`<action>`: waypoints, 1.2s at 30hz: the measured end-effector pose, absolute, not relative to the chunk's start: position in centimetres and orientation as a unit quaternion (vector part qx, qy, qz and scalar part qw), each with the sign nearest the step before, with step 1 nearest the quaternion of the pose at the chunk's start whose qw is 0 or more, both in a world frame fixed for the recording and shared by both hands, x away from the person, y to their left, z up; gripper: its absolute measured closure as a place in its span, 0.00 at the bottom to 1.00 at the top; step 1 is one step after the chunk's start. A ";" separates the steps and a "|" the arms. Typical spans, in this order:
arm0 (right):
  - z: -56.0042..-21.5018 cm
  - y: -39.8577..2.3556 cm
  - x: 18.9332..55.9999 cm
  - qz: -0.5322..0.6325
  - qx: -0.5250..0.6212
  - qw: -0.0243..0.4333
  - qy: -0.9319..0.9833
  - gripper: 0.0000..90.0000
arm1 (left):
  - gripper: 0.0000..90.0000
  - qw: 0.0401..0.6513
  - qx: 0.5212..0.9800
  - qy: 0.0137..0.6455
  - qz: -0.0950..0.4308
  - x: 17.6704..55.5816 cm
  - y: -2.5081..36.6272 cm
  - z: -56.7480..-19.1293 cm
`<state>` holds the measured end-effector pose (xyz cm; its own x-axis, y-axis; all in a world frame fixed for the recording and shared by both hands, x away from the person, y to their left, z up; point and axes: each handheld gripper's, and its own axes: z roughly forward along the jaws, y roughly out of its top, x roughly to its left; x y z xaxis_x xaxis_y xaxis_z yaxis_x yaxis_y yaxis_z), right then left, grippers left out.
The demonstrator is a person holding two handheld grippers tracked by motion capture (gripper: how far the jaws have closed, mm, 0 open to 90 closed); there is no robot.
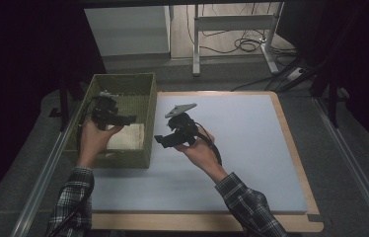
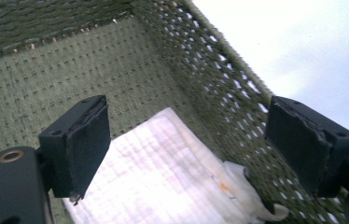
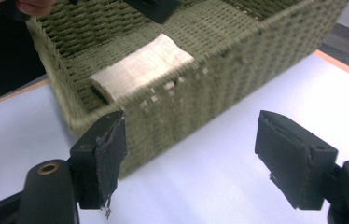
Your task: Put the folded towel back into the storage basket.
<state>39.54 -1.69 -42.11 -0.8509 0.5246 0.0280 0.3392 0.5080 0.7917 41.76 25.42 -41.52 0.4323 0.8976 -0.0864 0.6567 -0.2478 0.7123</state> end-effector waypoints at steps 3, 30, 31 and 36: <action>-42.4 -3.0 39.5 0.426 0.255 0.111 0.861 0.26 | 0.15 0.359 0.769 0.502 0.166 41.4 25.0 -41.5; -44.9 -13.9 37.1 0.403 0.283 0.132 0.860 0.13 | 0.04 0.412 0.802 0.410 0.136 36.9 14.8 -41.8; -45.1 -14.3 36.9 0.400 0.282 0.133 0.862 0.13 | 0.04 0.415 0.803 0.406 0.135 36.7 14.3 -41.9; -46.0 -16.6 36.3 0.390 0.291 0.146 0.861 0.11 | 0.04 0.428 0.809 0.384 0.122 35.4 12.0 -42.7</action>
